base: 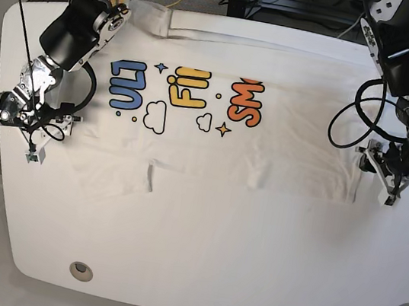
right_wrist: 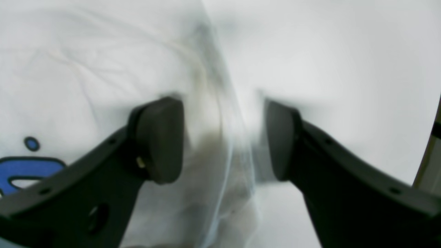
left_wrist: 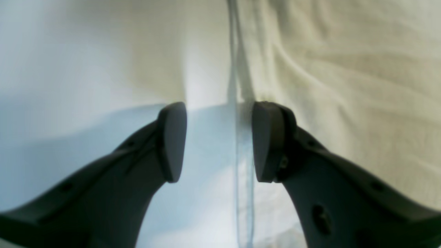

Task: Fold the T-shirt properly
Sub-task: 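Move both grippers outward to the shirt's side edges near the hem, then lower both grippers and close them on the shirt's side edges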

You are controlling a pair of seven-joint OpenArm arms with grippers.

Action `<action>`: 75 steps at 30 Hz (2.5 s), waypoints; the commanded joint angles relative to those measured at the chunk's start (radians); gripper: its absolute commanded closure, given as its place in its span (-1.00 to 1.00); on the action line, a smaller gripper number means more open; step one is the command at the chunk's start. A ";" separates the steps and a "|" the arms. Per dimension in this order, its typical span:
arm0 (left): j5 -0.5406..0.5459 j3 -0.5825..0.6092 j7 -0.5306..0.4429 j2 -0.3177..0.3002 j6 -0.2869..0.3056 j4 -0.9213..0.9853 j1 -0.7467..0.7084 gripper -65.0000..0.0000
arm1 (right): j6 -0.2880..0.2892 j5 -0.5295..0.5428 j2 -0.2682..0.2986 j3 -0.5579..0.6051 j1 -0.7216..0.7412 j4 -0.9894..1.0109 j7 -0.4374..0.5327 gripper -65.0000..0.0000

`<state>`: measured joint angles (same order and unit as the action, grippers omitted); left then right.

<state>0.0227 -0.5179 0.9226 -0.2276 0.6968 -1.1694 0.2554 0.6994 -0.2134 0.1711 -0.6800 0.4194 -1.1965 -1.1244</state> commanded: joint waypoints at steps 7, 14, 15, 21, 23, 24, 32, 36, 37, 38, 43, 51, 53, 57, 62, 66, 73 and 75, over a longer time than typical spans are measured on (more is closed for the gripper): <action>0.007 0.000 -0.079 -0.016 0.001 0.072 0.061 0.09 | -0.001 0.009 0.014 0.003 0.016 -0.016 0.025 -0.20; 0.007 0.000 -0.133 -0.017 0.001 0.138 0.078 0.09 | -0.001 0.009 0.014 0.004 0.014 -0.016 0.025 -0.20; 0.007 0.000 -0.133 -0.017 0.001 0.144 0.080 0.09 | -0.001 0.009 0.014 0.004 0.014 -0.016 0.025 -0.20; 0.007 0.000 -0.129 -0.017 0.001 0.133 0.080 0.10 | -0.001 0.009 0.014 0.006 0.014 -0.016 0.025 -0.20; 0.007 0.000 -0.127 -0.017 0.001 0.127 0.080 0.10 | -0.001 0.009 0.014 0.007 0.014 -0.016 0.025 -0.20; 0.007 0.000 -0.127 -0.017 0.001 0.122 0.080 0.10 | -0.001 0.009 0.014 0.007 0.014 -0.016 0.025 -0.20; 0.007 0.000 -0.127 -0.017 0.001 0.119 0.107 0.10 | -0.001 0.009 0.014 0.009 0.014 -0.016 0.025 -0.20; 0.007 0.000 -0.127 -0.019 0.001 0.119 0.117 0.10 | -0.001 0.007 0.003 0.009 0.014 -0.016 0.025 -0.20; 0.007 0.000 -0.126 -0.019 0.001 0.118 0.117 0.10 | -0.001 0.004 -0.003 0.009 0.014 -0.016 0.025 -0.20; 0.007 0.000 -0.121 -0.020 0.001 0.116 0.118 0.10 | -0.001 0.002 -0.005 0.009 0.014 -0.016 0.025 -0.20; 0.007 0.000 -0.079 -0.039 0.001 0.062 0.118 0.10 | -0.001 0.001 -0.006 0.009 0.014 -0.016 0.025 -0.20; 0.007 0.000 -0.049 -0.040 0.001 -0.004 0.137 0.10 | -0.001 0.004 -0.008 0.010 0.014 -0.016 0.025 -0.20; 0.007 0.000 -0.049 -0.040 0.001 -0.004 0.143 0.10 | -0.001 0.006 -0.008 0.010 0.014 -0.016 0.025 -0.20; 0.007 0.000 -0.049 -0.042 0.001 0.001 0.144 0.10 | -0.001 0.007 -0.008 0.010 0.014 -0.016 0.025 -0.20; 0.007 0.000 -0.050 -0.039 0.001 0.004 0.144 0.10 | -0.001 0.002 -0.008 0.010 0.014 -0.016 0.025 -0.20; 0.007 -0.002 -0.055 -0.031 0.001 0.016 0.144 0.10 | -0.001 0.002 -0.008 0.010 0.014 -0.016 0.025 -0.20; 0.009 -0.005 -0.098 -0.013 0.001 0.099 0.164 0.10 | -0.001 0.002 -0.008 0.010 0.014 -0.016 0.022 -0.20; 0.009 -0.005 -0.106 -0.013 0.001 0.128 0.169 0.10 | -0.001 0.001 -0.008 0.010 0.014 -0.016 0.022 -0.20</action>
<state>0.0181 -0.5224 0.8436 -0.2218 0.6964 -1.0462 0.3859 0.6994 -0.2138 0.1471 -0.6724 0.4068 -1.1965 -1.1099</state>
